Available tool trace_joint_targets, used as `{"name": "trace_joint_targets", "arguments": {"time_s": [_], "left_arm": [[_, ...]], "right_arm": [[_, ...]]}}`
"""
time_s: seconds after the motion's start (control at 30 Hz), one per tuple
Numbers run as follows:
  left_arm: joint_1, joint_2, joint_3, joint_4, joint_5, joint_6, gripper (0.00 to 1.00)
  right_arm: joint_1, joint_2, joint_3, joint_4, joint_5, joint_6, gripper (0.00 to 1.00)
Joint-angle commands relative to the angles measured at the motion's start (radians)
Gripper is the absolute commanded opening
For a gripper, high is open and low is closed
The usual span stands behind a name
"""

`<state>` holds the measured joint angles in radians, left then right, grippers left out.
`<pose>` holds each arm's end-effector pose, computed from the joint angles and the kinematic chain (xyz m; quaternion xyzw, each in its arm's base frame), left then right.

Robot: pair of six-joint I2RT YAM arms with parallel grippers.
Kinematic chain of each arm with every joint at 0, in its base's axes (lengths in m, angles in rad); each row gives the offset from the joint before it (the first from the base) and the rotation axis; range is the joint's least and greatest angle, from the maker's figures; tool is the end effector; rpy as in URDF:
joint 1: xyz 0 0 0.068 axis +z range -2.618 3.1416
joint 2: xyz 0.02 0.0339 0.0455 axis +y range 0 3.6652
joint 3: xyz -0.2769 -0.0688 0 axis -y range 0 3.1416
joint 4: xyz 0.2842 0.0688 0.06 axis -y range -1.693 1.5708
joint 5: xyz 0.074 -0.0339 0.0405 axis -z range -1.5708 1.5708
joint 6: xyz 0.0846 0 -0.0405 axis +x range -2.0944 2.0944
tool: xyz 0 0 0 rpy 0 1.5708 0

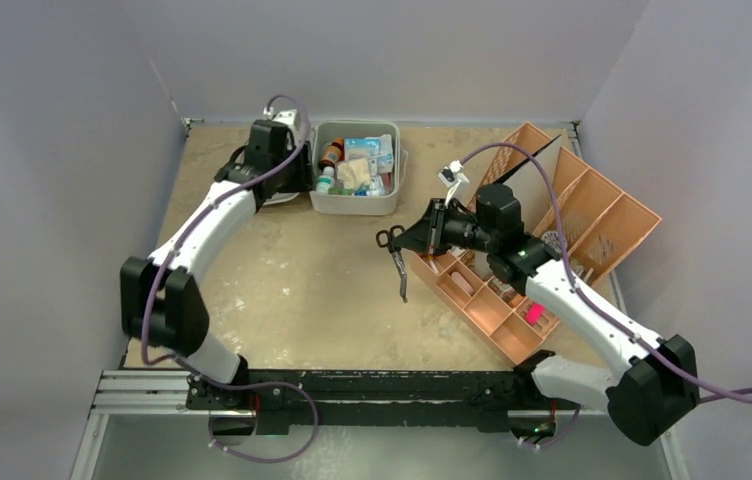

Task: Organize the medicine kit
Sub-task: Move the medicine box to the center of the board.

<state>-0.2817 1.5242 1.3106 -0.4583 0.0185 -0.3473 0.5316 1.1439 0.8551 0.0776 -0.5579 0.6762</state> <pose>0.4046 -0.1187 0.2898 -0.0255 0.9003 -0.1423 0.4106 0.2681 0.2096 0.3116 -0.1186 0.7582 0.5194 0.3758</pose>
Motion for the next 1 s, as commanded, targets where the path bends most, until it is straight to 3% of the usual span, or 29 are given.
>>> {"name": "trace_joint_targets", "arguments": {"time_s": [0.0, 0.2, 0.47, 0.87, 0.97], "left_arm": [[0.008, 0.160, 0.167, 0.012, -0.117, 0.076, 0.48], [0.010, 0.376, 0.368, -0.037, -0.123, 0.147, 0.63], [0.032, 0.521, 0.488, -0.066, -0.194, 0.182, 0.64], [0.041, 0.611, 0.508, -0.062, -0.110, 0.291, 0.62], [0.041, 0.614, 0.504, -0.078, -0.132, 0.294, 0.55]], "right_arm": [[0.001, -0.058, 0.057, -0.105, 0.061, -0.081, 0.00], [0.001, -0.099, 0.065, -0.143, 0.082, -0.116, 0.00], [0.001, -0.107, 0.093, -0.166, 0.080, -0.135, 0.00], [0.001, -0.098, 0.107, -0.160, 0.079, -0.131, 0.00], [0.001, -0.094, 0.108, -0.159, 0.082, -0.128, 0.00]]}}
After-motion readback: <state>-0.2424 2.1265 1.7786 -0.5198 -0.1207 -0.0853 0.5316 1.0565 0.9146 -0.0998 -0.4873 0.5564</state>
